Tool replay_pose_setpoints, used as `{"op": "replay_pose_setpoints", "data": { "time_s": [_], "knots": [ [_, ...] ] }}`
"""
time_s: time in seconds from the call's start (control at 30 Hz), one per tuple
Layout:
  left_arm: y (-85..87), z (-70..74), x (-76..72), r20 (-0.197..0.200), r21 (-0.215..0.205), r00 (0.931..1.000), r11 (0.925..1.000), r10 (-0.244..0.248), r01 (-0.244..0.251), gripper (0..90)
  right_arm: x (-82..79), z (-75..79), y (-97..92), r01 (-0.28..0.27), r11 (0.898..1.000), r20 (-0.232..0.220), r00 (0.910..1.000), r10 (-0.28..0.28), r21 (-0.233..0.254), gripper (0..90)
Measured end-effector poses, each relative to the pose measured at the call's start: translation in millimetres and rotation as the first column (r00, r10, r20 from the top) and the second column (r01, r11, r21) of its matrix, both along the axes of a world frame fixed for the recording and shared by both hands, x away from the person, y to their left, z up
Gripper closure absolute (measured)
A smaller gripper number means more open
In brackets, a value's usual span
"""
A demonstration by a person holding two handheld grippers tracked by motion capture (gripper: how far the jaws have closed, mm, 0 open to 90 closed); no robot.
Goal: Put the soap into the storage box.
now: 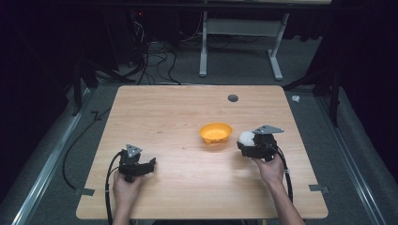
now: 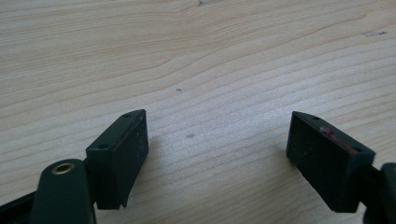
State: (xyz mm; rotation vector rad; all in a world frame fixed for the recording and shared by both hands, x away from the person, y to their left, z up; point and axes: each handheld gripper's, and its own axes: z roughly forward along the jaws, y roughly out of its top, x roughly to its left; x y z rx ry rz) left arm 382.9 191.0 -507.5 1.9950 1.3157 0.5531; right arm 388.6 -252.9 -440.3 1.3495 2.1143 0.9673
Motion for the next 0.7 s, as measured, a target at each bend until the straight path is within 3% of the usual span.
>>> {"op": "replay_pose_setpoints", "data": {
  "time_s": [0.7],
  "knots": [
    [0.0,0.0,0.0,0.000,0.000,1.0000,1.0000,0.000,0.000,21.4,14.4,13.6,22.3,-0.073,0.997,0.000,0.9973,0.073,0.035,25.0]
  ]
}}
